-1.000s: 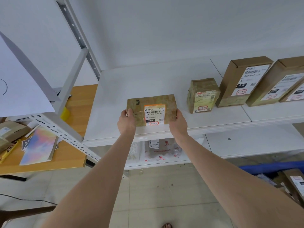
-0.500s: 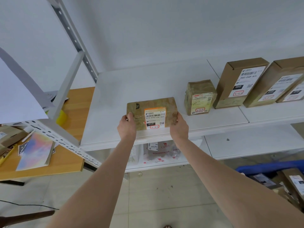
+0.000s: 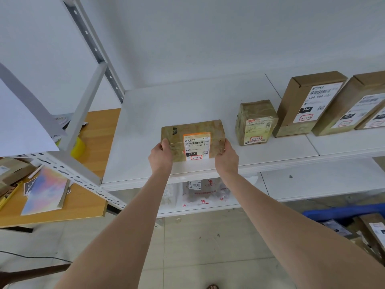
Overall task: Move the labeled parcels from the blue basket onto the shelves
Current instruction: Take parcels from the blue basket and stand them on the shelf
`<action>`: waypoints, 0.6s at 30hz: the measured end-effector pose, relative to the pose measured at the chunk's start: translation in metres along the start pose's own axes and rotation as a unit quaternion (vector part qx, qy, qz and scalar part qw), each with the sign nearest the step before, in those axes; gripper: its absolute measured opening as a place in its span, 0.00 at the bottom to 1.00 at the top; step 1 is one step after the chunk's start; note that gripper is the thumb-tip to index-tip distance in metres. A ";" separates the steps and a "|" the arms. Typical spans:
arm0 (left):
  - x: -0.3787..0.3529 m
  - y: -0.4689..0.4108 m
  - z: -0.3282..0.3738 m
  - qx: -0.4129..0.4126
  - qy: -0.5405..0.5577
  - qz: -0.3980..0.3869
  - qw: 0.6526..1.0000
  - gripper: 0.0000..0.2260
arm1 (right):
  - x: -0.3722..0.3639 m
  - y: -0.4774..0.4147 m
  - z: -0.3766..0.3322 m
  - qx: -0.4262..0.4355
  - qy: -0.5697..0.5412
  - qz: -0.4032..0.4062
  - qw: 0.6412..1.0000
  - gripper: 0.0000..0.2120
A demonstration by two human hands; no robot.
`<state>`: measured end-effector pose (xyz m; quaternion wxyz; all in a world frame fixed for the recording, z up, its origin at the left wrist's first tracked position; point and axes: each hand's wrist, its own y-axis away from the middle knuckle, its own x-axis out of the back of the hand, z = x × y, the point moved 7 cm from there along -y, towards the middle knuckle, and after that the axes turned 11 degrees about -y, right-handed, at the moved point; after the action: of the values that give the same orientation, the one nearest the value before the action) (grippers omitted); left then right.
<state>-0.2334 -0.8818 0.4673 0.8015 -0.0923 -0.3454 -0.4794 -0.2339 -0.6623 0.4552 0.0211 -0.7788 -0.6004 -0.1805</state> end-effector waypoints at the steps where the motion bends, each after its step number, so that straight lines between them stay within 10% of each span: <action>1: 0.000 -0.001 0.000 -0.002 0.000 -0.001 1.000 0.18 | -0.001 -0.002 0.001 -0.003 0.002 0.000 1.000 0.21; 18: -0.002 -0.021 0.009 0.004 -0.001 -0.014 1.000 0.17 | -0.012 -0.021 -0.003 -0.023 0.004 -0.010 1.000 0.23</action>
<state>-0.2554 -0.8871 0.4690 0.7948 -0.0851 -0.3495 -0.4889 -0.2570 -0.6688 0.4508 0.0039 -0.7721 -0.6040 -0.1975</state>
